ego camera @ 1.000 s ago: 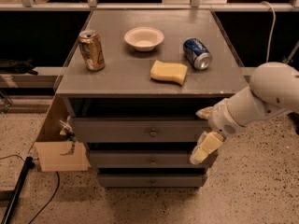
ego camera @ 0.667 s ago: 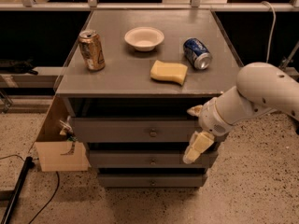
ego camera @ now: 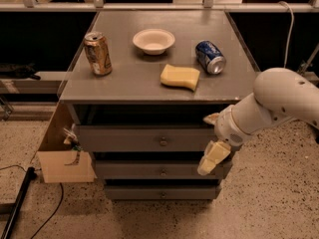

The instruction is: Open top drawer

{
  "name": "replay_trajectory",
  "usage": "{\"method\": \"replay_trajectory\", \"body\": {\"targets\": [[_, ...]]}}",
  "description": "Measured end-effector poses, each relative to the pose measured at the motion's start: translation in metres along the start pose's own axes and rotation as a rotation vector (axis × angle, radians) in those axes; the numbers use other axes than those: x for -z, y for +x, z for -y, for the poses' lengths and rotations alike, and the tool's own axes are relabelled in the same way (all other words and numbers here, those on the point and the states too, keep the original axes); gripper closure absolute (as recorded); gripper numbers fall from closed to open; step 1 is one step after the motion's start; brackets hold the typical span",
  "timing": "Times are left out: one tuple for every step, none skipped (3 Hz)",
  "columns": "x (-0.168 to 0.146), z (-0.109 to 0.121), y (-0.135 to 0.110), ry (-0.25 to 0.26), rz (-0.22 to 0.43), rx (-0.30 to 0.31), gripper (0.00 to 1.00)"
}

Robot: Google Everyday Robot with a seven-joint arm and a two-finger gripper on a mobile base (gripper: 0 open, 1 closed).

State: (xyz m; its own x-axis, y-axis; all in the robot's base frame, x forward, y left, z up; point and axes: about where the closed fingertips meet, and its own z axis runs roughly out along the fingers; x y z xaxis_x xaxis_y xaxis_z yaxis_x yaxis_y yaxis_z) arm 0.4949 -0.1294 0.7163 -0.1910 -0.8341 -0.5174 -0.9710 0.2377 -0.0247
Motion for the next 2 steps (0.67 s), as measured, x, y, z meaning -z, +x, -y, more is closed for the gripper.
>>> {"method": "replay_trajectory", "body": {"targets": [[-0.01, 0.002, 0.014, 0.017, -0.056, -0.029, 0.0], [-0.035, 0.019, 0.035, 0.051, -0.141, -0.063, 0.0]]}}
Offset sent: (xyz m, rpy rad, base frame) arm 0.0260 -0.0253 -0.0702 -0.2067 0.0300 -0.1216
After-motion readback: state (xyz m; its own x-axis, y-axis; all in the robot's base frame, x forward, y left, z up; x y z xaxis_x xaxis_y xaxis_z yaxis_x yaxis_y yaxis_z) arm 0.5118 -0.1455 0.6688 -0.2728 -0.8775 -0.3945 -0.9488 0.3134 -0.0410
